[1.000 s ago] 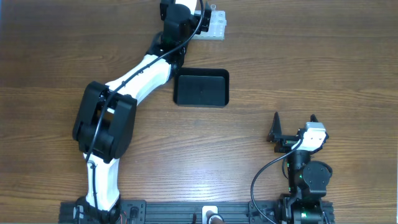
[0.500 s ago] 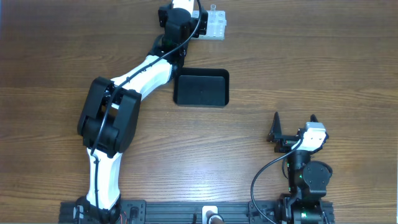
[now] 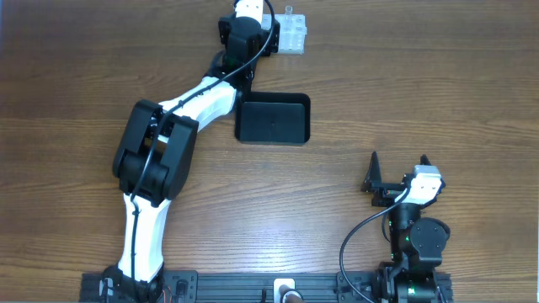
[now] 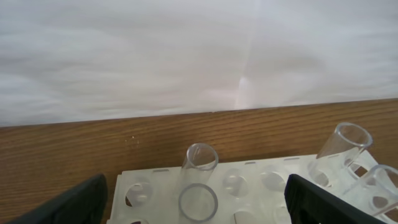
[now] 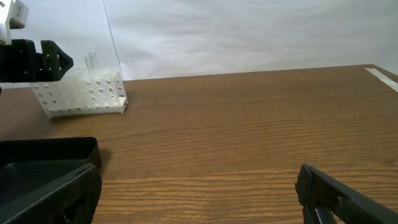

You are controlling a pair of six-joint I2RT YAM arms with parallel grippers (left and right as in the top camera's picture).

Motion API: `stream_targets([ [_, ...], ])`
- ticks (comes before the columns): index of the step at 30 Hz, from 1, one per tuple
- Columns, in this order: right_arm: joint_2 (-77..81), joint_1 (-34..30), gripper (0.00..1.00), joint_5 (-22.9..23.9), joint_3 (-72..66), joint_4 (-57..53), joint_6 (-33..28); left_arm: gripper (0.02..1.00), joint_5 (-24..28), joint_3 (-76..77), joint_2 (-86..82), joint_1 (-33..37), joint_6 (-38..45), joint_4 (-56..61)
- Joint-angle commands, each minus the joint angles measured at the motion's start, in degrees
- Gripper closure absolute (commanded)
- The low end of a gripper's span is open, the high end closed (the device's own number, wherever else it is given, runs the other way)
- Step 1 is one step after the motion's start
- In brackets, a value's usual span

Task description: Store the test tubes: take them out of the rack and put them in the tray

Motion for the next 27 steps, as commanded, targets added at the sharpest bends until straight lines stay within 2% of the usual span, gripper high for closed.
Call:
stream_targets([
  [1, -0.57, 0.37, 0.009, -0.26, -0.33, -0.15, 0.50, 0.130, -0.66, 0.87, 0.37, 0.59, -0.83, -0.28],
  [10, -0.57, 0.37, 0.009, -0.26, -0.33, -0.15, 0.50, 0.145, -0.63, 0.87, 0.59, 0.57, -0.85, -0.81],
  [24, -0.57, 0.37, 0.009, -0.26, -0.33, -0.15, 0.50, 0.288, -0.61, 0.87, 1.46, 0.57, -1.92, -0.81],
  [27, -0.57, 0.37, 0.009, -0.26, -0.33, -0.15, 0.50, 0.292, -0.46, 0.87, 1.49, 0.52, -1.90, -0.81],
])
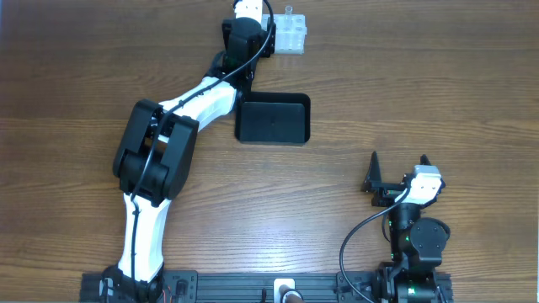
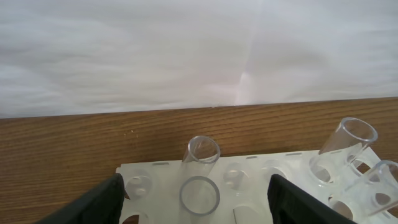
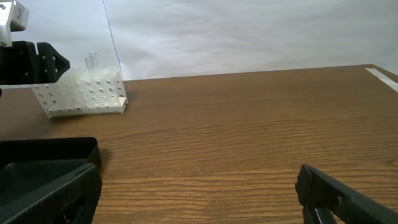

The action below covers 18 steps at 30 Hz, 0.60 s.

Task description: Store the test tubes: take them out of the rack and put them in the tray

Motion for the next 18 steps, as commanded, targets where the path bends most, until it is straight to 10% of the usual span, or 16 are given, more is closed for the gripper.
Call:
stream_targets([
  [1, -0.57, 0.37, 0.009, -0.26, -0.33, -0.15, 0.50, 0.292, -0.44, 0.87, 1.40, 0.52, -0.61, 0.11],
  [18, -0.57, 0.37, 0.018, -0.26, -0.33, -0.15, 0.50, 0.347, -0.44, 0.87, 2.10, 0.31, -0.61, 0.15],
])
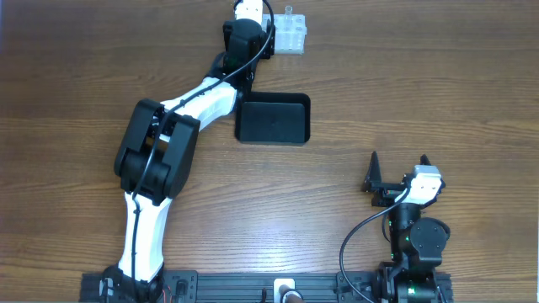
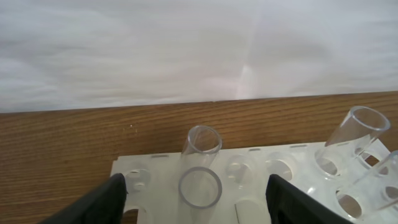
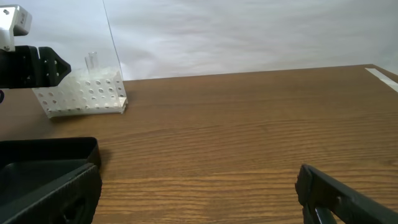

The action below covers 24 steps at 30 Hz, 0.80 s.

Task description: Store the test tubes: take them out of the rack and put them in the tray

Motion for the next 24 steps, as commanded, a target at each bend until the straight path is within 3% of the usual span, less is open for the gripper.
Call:
stream_targets([
  [1, -0.57, 0.37, 0.007, -0.26, -0.33, -0.15, 0.52, 0.371, -0.44, 0.87, 1.33, 0.31, -0.59, 0.17],
  [6, -0.57, 0.37, 0.007, -0.26, -0.33, -0.15, 0.52, 0.481, -0.44, 0.87, 1.33, 0.31, -0.59, 0.15],
  [24, -0.57, 0.37, 0.009, -0.26, -0.33, -0.15, 0.52, 0.667, -0.44, 0.87, 1.36, 0.31, -0.59, 0.17],
])
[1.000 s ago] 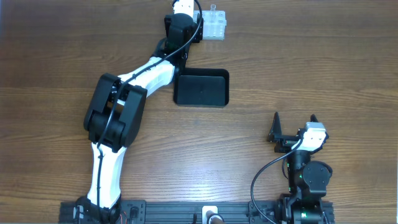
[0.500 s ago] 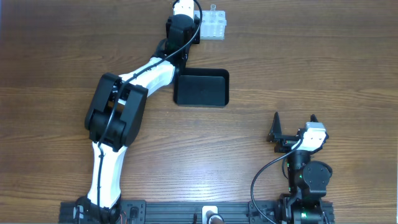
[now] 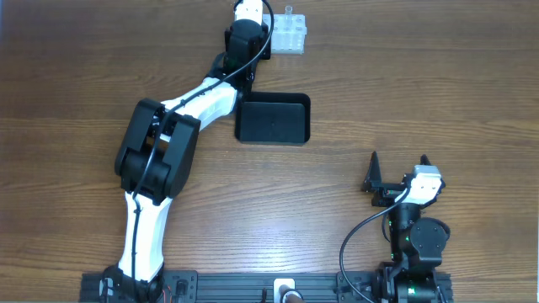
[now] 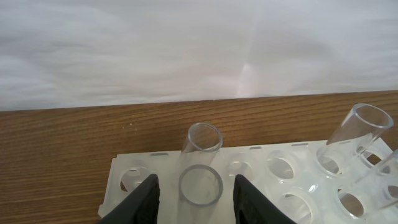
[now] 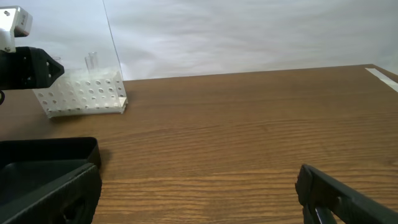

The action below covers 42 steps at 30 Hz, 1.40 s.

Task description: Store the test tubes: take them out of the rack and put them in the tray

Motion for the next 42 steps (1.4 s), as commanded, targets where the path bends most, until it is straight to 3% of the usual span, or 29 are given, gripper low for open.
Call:
stream_targets([
  [1, -0.57, 0.37, 0.009, -0.26, -0.33, -0.15, 0.46, 0.678, -0.46, 0.87, 1.25, 0.31, -0.39, 0.20],
  [20, -0.57, 0.37, 0.007, -0.26, -0.33, -0.15, 0.46, 0.849, -0.46, 0.87, 1.25, 0.31, -0.39, 1.25],
  [30, -0.57, 0.37, 0.007, -0.26, -0.33, -0.15, 0.46, 0.864, -0.46, 0.87, 1.25, 0.31, -0.39, 1.27],
  [42, -0.57, 0.37, 0.009, -0.26, -0.33, -0.15, 0.46, 0.963, -0.48, 0.87, 1.22, 0.33, -0.39, 2.80],
])
